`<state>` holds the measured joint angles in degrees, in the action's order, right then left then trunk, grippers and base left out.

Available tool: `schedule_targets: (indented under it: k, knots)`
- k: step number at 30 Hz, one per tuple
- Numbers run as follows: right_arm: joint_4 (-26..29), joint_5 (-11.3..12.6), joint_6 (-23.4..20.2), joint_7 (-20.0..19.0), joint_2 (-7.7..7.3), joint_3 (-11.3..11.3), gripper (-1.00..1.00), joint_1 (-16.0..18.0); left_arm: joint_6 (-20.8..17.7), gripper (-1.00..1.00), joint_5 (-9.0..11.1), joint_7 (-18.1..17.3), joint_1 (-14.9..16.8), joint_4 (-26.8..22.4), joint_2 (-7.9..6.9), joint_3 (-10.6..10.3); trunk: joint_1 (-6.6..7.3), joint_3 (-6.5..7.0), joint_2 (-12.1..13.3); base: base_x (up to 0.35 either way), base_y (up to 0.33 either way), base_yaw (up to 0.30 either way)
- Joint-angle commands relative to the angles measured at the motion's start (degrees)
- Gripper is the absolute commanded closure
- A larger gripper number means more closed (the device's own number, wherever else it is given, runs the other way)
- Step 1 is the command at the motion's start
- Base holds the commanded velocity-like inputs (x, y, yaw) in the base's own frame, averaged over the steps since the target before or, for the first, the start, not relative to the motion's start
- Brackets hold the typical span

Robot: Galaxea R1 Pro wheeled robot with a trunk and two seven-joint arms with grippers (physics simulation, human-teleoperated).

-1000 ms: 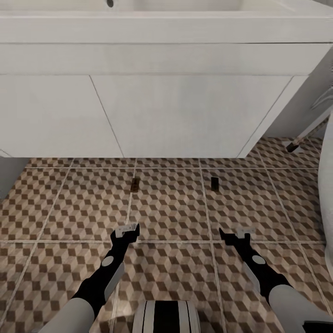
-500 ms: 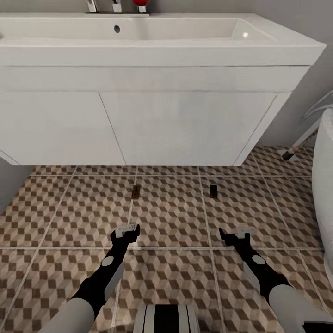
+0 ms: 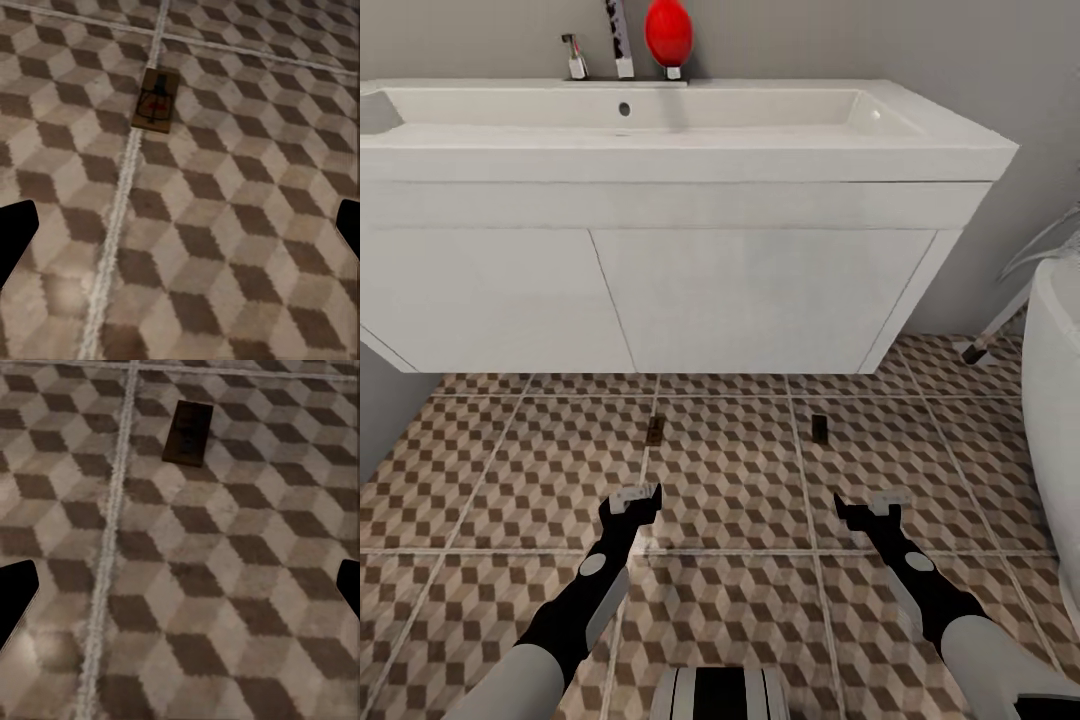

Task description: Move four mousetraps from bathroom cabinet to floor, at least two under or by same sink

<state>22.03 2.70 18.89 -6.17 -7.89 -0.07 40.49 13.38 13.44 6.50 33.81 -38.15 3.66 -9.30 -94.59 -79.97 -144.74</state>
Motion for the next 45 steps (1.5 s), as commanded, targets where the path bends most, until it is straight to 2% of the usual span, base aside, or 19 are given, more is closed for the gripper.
schedule_targets:
  k: [1, 45]
  knots:
    - [-0.1, 0.3, 0.2, -0.3, -0.02, 0.0, -1.00, 0.0, 0.2, -1.00, 0.4, 0.4, 0.0, 0.0, -0.06, -0.4, 0.03, 0.19, 0.0, 0.000, 0.000, 0.000]
    - [-0.1, 0.3, 0.2, -0.3, -0.01, 0.0, -1.00, 0.0, 0.2, -1.00, 0.4, 0.4, 0.0, 0.1, -0.06, -0.4, 1.17, 9.94, 0.6, 0.000, 0.000, 0.000]
